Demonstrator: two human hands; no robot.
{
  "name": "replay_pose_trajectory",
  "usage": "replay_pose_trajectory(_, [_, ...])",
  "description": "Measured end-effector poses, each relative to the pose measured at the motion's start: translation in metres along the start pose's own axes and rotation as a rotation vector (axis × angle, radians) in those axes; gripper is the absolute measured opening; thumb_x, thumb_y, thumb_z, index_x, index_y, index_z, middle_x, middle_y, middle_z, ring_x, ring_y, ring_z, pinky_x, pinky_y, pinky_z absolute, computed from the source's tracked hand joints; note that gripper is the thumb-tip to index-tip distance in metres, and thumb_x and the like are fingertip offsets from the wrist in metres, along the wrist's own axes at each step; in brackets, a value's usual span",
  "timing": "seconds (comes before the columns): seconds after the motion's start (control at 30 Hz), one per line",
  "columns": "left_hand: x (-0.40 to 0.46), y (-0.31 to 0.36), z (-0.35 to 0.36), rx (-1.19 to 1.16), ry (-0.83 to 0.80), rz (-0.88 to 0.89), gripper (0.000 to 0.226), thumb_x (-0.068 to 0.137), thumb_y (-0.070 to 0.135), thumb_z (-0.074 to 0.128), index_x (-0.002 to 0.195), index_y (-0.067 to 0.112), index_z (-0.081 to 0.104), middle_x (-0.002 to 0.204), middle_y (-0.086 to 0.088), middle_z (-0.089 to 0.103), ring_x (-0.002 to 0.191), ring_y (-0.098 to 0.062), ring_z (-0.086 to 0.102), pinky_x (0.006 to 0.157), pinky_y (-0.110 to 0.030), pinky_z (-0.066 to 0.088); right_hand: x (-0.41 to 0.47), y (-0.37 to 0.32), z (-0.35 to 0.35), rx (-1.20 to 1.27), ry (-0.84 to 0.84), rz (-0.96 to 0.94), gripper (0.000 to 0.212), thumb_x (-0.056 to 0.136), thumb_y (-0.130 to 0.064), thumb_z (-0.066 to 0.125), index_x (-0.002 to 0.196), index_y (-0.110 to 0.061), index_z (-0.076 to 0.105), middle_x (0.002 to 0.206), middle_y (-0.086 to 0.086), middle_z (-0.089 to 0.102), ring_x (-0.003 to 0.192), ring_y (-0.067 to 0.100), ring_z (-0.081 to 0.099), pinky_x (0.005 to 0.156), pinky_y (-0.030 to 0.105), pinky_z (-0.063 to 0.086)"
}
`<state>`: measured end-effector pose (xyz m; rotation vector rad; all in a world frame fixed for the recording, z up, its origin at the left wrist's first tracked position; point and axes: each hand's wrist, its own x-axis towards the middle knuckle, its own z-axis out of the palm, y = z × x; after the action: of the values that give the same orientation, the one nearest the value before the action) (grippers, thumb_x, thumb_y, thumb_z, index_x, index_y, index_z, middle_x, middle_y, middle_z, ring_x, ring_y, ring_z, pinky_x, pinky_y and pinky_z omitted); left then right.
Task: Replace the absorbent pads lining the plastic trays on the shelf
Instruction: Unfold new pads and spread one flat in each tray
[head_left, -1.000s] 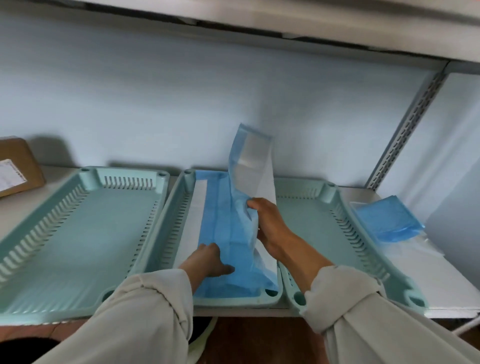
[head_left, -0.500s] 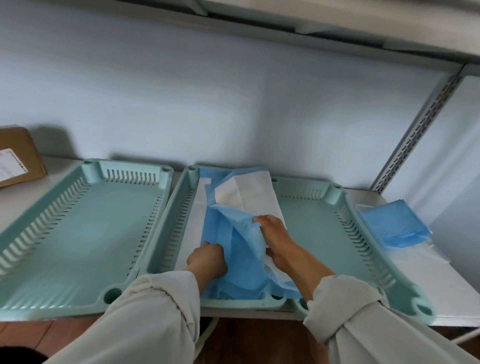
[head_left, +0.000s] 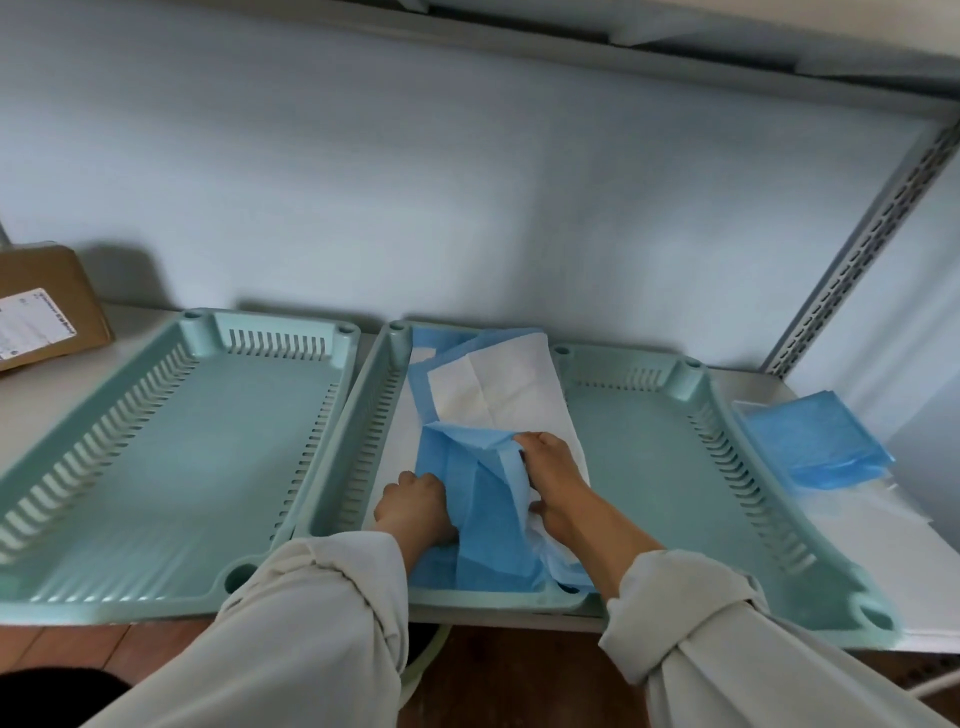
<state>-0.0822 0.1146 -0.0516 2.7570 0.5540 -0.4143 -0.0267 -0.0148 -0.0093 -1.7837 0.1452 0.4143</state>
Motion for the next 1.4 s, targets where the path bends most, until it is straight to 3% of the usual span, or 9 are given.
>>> replay_pose_trajectory(0.27, [0.011,-0.017,-0.011,-0.129,-0.099,-0.023,0.055,0.075,0.034,0.076,0.117,0.009,0.053,0.118,-0.010,0.059,0.103,-0.025,0.061,0.085,-0.032,0.051,0.005,0.004,-0.001,0.015,-0.019,0.015,0.023,0.093,-0.025,0.048,0.111,-0.013,0.056,0.118,0.008,0.060,0.112,0.027,0.055,0.089,0.038,0.041])
replay_pose_trajectory(0.4, [0.008,-0.025,-0.018,-0.270,-0.139,-0.060,0.035,0.081,0.029,0.073,0.101,0.008,0.053,0.081,-0.006,0.057,0.061,-0.020,0.056,0.062,-0.031,0.054,0.006,0.005,0.002,0.023,-0.027,0.035,0.025,0.093,-0.025,0.048,0.114,-0.014,0.055,0.118,0.008,0.060,0.113,0.027,0.054,0.087,0.038,0.039])
replay_pose_trajectory(0.5, [0.006,-0.033,-0.018,-0.359,-0.122,-0.092,0.019,0.086,0.021,0.066,0.091,0.007,0.053,0.069,-0.006,0.054,0.066,-0.025,0.057,0.069,-0.035,0.057,0.002,0.001,0.004,0.031,-0.038,0.040,0.027,0.092,-0.024,0.050,0.115,-0.013,0.057,0.118,0.009,0.061,0.112,0.028,0.054,0.091,0.041,0.041])
replay_pose_trajectory(0.63, [-0.003,-0.031,-0.038,-0.845,-0.101,-0.085,0.010,0.092,0.015,0.054,0.086,0.007,0.054,0.078,-0.010,0.056,0.067,-0.020,0.056,0.057,-0.027,0.053,-0.003,-0.011,0.003,0.009,-0.036,0.035,0.019,0.088,-0.019,0.056,0.101,-0.009,0.064,0.106,0.013,0.065,0.093,0.023,0.056,0.091,0.040,0.048])
replay_pose_trajectory(0.73, [-0.015,-0.020,-0.077,-1.147,-0.021,0.029,0.008,0.093,0.017,0.053,0.092,0.010,0.056,0.087,-0.007,0.059,0.076,-0.015,0.057,0.070,-0.028,0.052,-0.013,-0.040,0.007,0.027,-0.063,-0.038,0.015,0.092,-0.021,0.055,0.080,-0.014,0.059,0.088,0.009,0.062,0.078,0.018,0.054,0.075,0.030,0.050])
replay_pose_trajectory(0.8, [-0.027,-0.013,-0.104,-1.255,0.003,0.136,0.007,0.094,0.019,0.053,0.092,0.014,0.057,0.088,-0.005,0.060,0.081,-0.014,0.058,0.078,-0.030,0.053,-0.020,-0.060,0.012,-0.034,-0.105,-0.146,0.019,0.096,-0.030,0.052,0.084,-0.016,0.057,0.087,0.006,0.059,0.081,0.019,0.056,0.079,0.029,0.051])
replay_pose_trajectory(0.97, [-0.049,-0.002,-0.128,-1.233,-0.116,0.282,0.010,0.094,0.020,0.054,0.086,0.017,0.058,0.088,-0.003,0.065,0.083,-0.013,0.063,0.073,-0.026,0.056,-0.037,-0.079,0.015,-0.269,-0.188,-0.324,0.020,0.096,-0.030,0.052,0.100,-0.012,0.060,0.098,0.007,0.063,0.085,0.016,0.062,0.072,0.021,0.052])
replay_pose_trajectory(1.1, [-0.056,0.003,-0.119,-1.242,-0.168,0.284,0.011,0.095,0.022,0.053,0.098,0.015,0.062,0.094,-0.004,0.067,0.086,-0.014,0.065,0.074,-0.028,0.058,-0.045,-0.078,0.007,-0.148,-0.158,-0.280,0.015,0.094,-0.025,0.058,0.099,-0.012,0.062,0.096,0.006,0.065,0.075,0.012,0.061,0.057,0.016,0.050])
replay_pose_trajectory(1.4, [-0.053,0.013,-0.115,-1.276,-0.145,0.235,0.015,0.095,0.020,0.051,0.101,0.013,0.063,0.102,-0.010,0.065,0.095,-0.020,0.063,0.086,-0.038,0.056,-0.053,-0.074,-0.003,-0.037,-0.178,-0.243,0.015,0.094,-0.025,0.057,0.098,-0.013,0.065,0.093,0.006,0.066,0.081,0.017,0.063,0.071,0.027,0.054])
